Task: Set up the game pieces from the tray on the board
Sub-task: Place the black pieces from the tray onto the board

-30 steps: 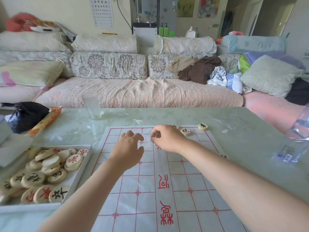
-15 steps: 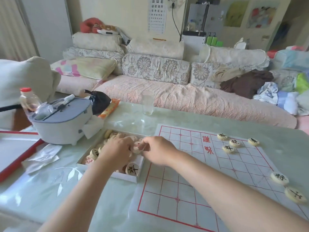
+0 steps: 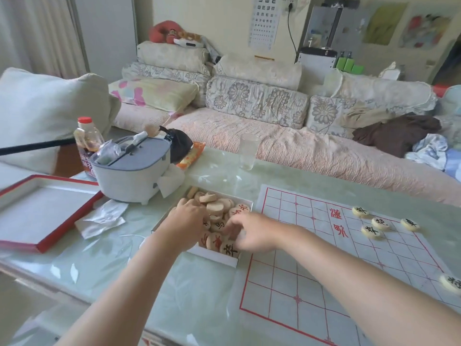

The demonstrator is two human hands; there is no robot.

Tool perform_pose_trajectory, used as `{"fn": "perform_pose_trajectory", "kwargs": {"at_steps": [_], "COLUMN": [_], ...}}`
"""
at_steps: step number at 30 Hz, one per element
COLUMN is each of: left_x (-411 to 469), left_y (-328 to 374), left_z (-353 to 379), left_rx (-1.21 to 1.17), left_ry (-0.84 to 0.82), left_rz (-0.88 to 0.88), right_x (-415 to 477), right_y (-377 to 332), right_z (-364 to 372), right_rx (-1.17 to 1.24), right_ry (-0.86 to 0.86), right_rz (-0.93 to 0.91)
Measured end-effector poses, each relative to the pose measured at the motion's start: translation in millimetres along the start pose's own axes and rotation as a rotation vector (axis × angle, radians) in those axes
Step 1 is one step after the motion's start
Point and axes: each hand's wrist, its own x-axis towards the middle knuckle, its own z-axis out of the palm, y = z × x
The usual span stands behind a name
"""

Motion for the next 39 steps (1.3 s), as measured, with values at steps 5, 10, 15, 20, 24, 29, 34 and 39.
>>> {"fn": "perform_pose_trajectory", "kwargs": {"at_steps": [5, 10, 15, 20, 24, 29, 34, 39], "left_x": [0, -3, -6, -4, -1, 0, -1, 2], "left_y": [5, 4, 17, 59, 106, 162, 209, 230], "left_z": [-7, -8, -19, -25, -11, 17, 39, 51], "left_rx": [0.004, -0.258, -0.266, -0.311, -0.349, -0.530, -0.570, -0.568], "left_ry": [0.020, 0.003, 0.091, 0.109, 0.010, -0.153, -0.255, -0.278], "left_rz": [0.019, -0.007, 0.031, 0.061, 0.106, 0.168, 0.214, 0.234], "right_x": [-6, -6, -20, -54, -93, -147, -185, -197], "right_y": [2, 4, 17, 53, 87, 130, 172, 198], "right_z": [5, 6, 3, -8, -10, -9, -14, -14], "right_rx": [0.029, 0.113, 0.397, 0.503, 0.439, 0.342, 0.254, 0.235], "right_ry": [-0.013, 0.022, 0.152, 0.254, 0.333, 0.394, 0.426, 0.390], "right_rz": [0.002, 0.015, 0.040, 0.127, 0.246, 0.366, 0.469, 0.531]}}
